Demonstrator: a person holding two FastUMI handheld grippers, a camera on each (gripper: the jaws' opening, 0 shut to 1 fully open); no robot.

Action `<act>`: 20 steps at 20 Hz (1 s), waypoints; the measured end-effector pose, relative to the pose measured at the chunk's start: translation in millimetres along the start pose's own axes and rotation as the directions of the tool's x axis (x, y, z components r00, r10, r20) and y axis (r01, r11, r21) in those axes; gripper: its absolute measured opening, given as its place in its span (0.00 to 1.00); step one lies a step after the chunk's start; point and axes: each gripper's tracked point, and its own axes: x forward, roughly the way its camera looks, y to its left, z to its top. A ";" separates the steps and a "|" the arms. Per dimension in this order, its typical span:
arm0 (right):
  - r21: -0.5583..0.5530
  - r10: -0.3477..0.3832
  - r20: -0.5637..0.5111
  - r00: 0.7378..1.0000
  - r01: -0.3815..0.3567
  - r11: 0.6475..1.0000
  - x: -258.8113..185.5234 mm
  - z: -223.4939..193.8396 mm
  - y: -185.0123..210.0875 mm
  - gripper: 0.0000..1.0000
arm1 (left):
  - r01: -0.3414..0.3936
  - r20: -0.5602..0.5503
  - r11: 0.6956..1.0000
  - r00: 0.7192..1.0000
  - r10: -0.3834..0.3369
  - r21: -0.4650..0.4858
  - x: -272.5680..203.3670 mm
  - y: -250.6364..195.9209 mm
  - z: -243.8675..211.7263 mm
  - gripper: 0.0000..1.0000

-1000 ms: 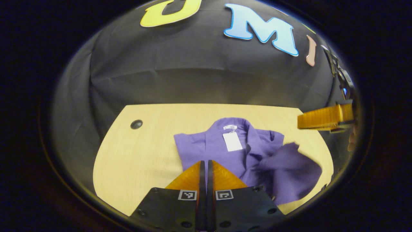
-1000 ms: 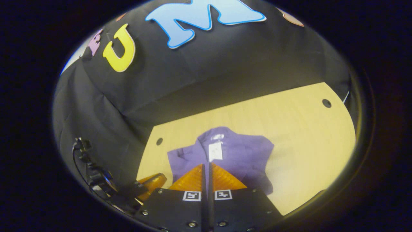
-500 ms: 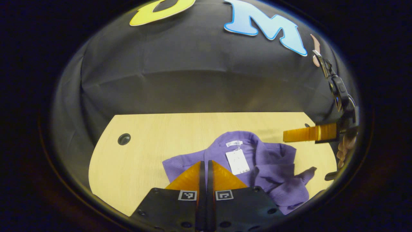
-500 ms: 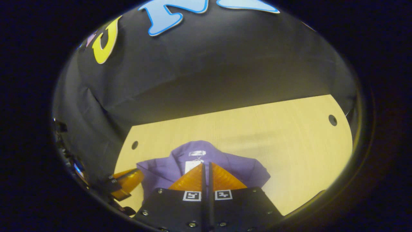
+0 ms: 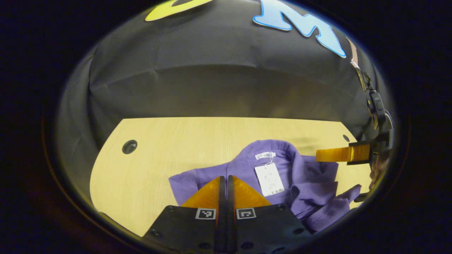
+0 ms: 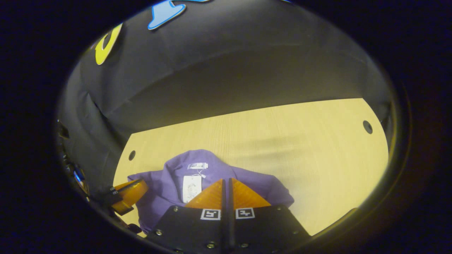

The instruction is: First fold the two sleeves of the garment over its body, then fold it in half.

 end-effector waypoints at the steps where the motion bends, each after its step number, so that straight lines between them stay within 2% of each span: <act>1: 0.005 -0.010 0.008 1.000 0.009 1.000 -1.5 2.3 -1.5 0.01 | 0.003 0.002 1.000 1.000 -0.003 -0.005 -0.4 -1.3 0.2 0.07; 5: 0.030 -0.014 0.065 0.998 0.012 0.999 -15.9 13.2 -0.9 0.01 | 0.029 0.029 0.999 0.999 -0.029 -0.020 -12.2 -12.4 9.2 0.07; 8: -0.016 -0.020 0.136 0.990 0.022 1.000 -44.6 26.0 5.9 0.01 | 0.034 0.087 0.999 0.996 -0.033 -0.013 -35.0 -17.7 29.3 0.06; 9: -0.027 -0.013 0.163 0.986 0.017 0.999 -58.7 30.9 12.8 0.01 | 0.050 0.114 0.999 0.992 -0.048 -0.014 -46.0 -23.0 39.3 0.10; 11: -0.050 -0.009 0.216 0.976 0.020 0.999 -82.1 38.0 21.5 0.01 | 0.039 0.150 0.999 0.988 -0.039 0.002 -69.6 -25.4 51.9 0.48; 12: -0.061 -0.006 0.247 0.969 0.022 0.998 -95.6 42.3 26.3 0.01 | 0.037 0.173 0.999 0.984 -0.039 0.012 -81.7 -29.0 58.1 0.46; 13: -0.073 0.001 0.272 0.962 0.020 0.997 -110.8 44.7 31.5 0.01 | 0.042 0.198 0.999 0.979 -0.044 0.016 -95.6 -33.2 66.8 0.49; 18: -0.138 0.028 0.377 0.926 0.026 0.990 -182.5 47.4 57.8 0.01 | 0.041 0.298 0.998 0.953 -0.051 0.039 -167.7 -45.2 90.0 0.49; 20: -0.166 0.041 0.413 0.910 0.031 0.986 -211.8 43.6 66.8 0.01 | 0.038 0.331 0.998 0.942 -0.054 0.054 -199.1 -49.2 93.4 0.46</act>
